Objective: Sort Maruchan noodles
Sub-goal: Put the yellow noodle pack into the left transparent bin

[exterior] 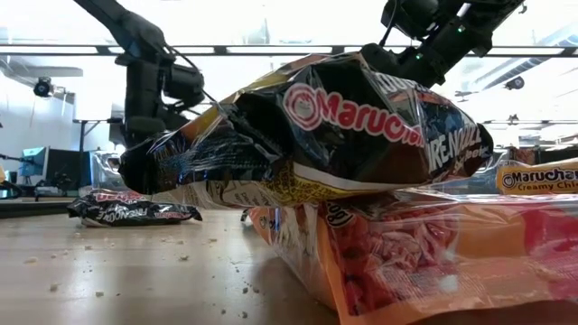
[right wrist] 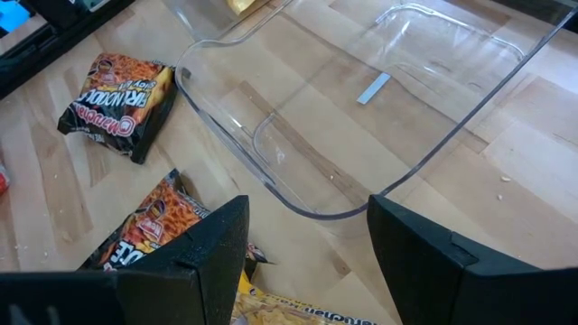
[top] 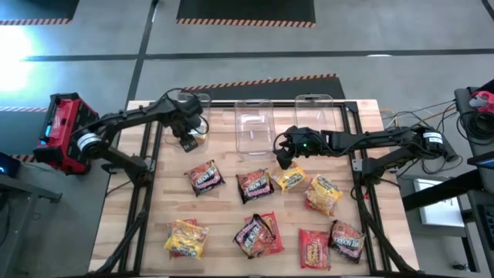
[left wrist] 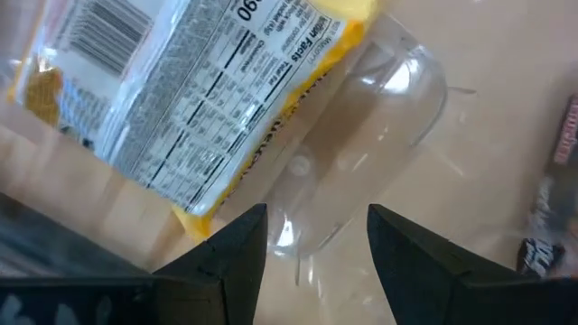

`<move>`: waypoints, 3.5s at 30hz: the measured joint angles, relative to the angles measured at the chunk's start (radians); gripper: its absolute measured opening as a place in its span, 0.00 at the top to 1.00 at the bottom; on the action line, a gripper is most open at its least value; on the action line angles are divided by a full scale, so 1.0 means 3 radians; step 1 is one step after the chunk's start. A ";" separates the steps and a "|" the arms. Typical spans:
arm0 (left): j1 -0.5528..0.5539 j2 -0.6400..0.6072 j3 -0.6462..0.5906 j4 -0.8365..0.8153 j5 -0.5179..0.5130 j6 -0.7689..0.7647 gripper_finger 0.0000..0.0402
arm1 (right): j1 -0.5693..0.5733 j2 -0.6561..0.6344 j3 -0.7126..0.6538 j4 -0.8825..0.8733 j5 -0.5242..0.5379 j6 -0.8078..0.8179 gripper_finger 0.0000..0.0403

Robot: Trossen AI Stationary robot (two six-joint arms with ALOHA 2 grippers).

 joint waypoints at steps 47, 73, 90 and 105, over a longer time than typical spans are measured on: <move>0.0031 0.0522 0.0375 0.0203 -0.0408 0.0032 0.57 | 0.0000 0.0000 0.0000 -0.0001 0.0000 0.0000 0.47; -0.1292 -0.0637 0.0416 0.0032 -0.0251 -0.1167 0.57 | 0.0001 0.0000 0.0000 -0.0001 0.0000 0.0000 0.47; -0.3347 -0.0037 0.0269 0.0320 -0.0110 -0.3088 0.57 | 0.0000 0.0000 0.0000 0.0000 0.0000 0.0000 0.47; -0.4626 0.0030 0.0270 0.0302 0.0054 -0.5354 0.34 | -0.0001 0.0000 0.0000 0.0000 0.0000 0.0000 0.47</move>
